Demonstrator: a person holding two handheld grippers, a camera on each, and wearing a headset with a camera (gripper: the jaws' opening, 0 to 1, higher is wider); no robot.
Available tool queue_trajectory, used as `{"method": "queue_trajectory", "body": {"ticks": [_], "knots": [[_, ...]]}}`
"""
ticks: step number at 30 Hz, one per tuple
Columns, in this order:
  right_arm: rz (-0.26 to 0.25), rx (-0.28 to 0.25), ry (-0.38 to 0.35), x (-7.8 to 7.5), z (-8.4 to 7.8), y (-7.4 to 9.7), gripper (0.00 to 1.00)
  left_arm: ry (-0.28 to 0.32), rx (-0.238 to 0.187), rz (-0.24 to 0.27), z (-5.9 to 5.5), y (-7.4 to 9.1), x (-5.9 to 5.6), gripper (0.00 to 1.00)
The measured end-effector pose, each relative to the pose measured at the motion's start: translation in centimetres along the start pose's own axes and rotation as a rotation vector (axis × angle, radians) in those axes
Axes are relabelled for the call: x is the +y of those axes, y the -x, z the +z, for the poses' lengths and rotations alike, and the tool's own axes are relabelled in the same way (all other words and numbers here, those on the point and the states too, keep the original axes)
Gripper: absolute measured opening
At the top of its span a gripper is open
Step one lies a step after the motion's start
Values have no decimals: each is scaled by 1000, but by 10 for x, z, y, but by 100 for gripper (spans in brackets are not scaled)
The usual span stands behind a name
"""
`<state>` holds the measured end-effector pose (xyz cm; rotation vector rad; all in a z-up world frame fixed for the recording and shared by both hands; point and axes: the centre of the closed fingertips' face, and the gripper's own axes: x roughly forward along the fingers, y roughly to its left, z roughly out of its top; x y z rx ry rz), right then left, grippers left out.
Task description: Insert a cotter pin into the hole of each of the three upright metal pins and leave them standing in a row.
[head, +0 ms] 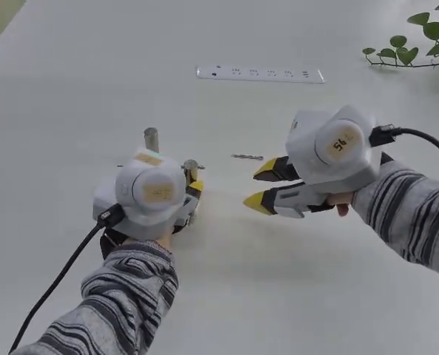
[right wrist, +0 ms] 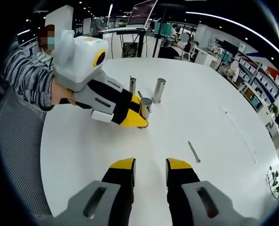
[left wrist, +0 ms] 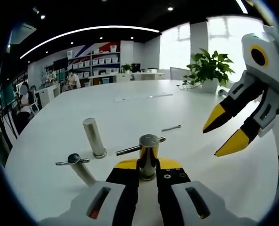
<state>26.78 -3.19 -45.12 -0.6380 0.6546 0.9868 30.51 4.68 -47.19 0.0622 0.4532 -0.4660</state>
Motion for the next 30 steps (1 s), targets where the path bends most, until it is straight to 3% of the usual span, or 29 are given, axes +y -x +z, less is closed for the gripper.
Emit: {"method": "queue_trajectory", "body": {"ticks": [8,13,23,26,30], "knots": [[-2,-21,-40,-1,3,3,23,8,42,-11,-9,8,-3,18],[-3,-111,-141,-3,22,8,24,69,54,-18,-6,21,-3,27],[-6,-231,-245,-16,64,14,27,84,34,-28,3,51,-1,43],[-6,-276,-277,-21,78,11,30,57,4,-3,12,62,7,52],[3,-304,-311,-26,88,3,31,93,-10,0,18,71,16,63]]}}
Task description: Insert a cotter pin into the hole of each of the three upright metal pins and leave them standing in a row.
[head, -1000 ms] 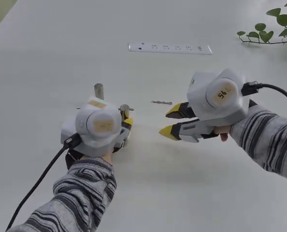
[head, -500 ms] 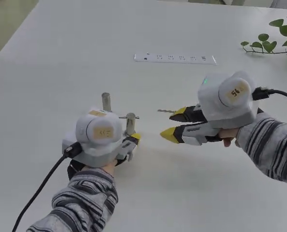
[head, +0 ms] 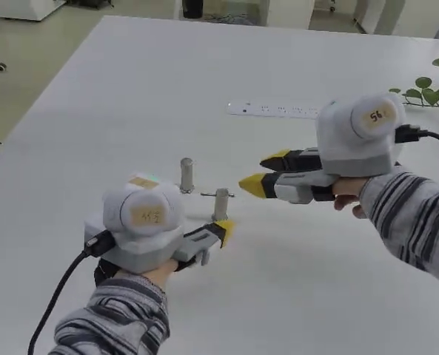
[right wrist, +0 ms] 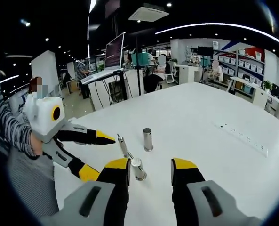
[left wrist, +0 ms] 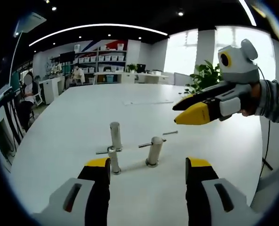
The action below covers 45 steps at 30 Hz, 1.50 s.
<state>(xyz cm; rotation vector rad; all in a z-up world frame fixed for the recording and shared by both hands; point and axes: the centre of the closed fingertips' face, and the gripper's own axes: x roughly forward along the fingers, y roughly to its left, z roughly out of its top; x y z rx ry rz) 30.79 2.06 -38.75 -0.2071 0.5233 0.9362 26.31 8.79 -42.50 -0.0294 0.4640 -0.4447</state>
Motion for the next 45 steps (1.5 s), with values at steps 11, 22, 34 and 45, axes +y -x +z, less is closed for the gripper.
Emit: {"method": "queue_trajectory", "body": {"ticks": [11,22,34,45], "knots": [[26,-20,-75,0,18,-45,35,-50,18,-7,-4,17,9,78],[55,7,-54,8,17,-91,33,-27,23,-36,-5,18,14,91],[58,43,-18,7,5,-125,23,-69,34,-38,-5,13,9,94],[56,62,13,7,4,-131,10,-56,35,-38,-3,12,8,99]]}}
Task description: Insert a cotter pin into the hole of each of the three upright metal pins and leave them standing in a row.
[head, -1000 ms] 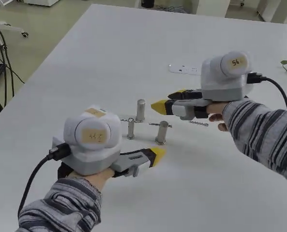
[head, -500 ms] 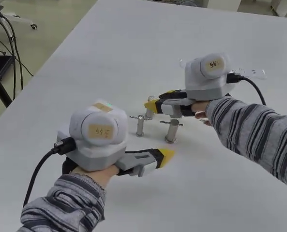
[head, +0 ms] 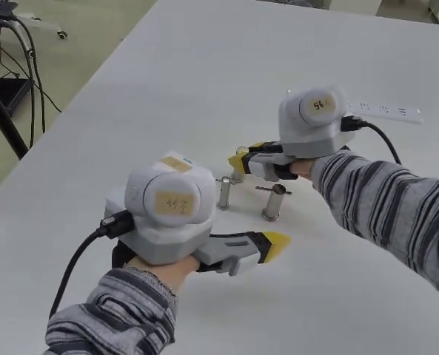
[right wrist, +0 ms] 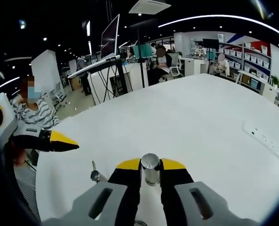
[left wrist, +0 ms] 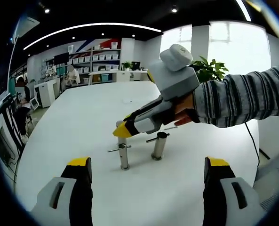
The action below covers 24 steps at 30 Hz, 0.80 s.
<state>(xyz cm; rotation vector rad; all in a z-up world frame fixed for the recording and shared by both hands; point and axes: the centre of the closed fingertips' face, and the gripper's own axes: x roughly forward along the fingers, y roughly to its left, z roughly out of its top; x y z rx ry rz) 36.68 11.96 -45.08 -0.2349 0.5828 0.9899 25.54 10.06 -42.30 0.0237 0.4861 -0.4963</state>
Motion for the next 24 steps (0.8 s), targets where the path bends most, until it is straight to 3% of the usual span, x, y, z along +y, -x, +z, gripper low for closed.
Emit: {"method": "queue_trajectory", "body": {"ticks": [7,15,24], "knots": [[-32,37,67,-3,-1,4,8,0,7,-15,1,2,-4,99],[-91,40,29,-19,2,28,8,-8,17,-30,0,2,-7,99],[-165,42,-11,-42,-13,64,8,-7,16,-40,0,2,-10,99]]}}
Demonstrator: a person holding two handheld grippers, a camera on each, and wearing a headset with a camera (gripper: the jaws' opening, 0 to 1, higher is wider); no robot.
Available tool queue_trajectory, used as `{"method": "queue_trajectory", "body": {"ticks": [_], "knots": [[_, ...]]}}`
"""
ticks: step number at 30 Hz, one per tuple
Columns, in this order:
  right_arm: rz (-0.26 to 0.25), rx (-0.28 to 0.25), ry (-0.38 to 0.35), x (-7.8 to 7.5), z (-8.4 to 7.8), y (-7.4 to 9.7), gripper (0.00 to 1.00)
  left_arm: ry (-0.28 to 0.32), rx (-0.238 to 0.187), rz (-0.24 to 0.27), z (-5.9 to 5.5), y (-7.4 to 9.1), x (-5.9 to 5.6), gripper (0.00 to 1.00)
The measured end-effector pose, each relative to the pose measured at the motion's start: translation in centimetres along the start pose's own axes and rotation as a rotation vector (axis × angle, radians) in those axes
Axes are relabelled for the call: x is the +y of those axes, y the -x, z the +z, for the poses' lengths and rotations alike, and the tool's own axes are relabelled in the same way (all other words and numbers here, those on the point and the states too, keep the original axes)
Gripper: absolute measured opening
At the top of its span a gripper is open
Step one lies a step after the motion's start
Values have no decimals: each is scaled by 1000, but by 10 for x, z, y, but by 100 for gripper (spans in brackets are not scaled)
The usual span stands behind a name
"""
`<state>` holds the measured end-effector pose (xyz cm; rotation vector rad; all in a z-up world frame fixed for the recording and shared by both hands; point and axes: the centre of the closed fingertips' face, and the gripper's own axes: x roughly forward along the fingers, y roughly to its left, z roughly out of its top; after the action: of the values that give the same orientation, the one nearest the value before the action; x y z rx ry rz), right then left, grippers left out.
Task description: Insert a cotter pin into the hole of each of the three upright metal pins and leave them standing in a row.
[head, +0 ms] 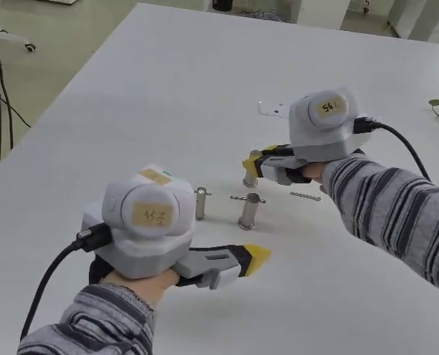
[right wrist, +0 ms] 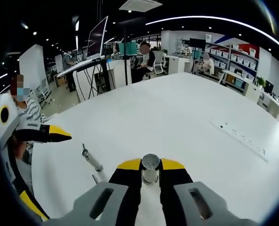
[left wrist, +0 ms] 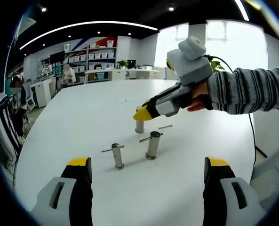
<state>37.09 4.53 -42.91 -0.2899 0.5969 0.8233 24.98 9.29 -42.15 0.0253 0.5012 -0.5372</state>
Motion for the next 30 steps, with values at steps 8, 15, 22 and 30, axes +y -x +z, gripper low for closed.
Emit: {"method": "queue_trajectory", "body": {"ticks": [8,15,22,30], "knots": [[-38,18,-33,-6,-24,32,8,-9,-12,-8,3,1,-1,99],[-60,35,-47,-2,-45,58,8,-22,-16,-17,3,1,-4,99],[-74,48,-72,10,-62,75,8,-58,-18,-14,4,4,-4,99],[-90,44,-84,28,-72,87,8,-78,-41,-15,7,7,-6,99]]}}
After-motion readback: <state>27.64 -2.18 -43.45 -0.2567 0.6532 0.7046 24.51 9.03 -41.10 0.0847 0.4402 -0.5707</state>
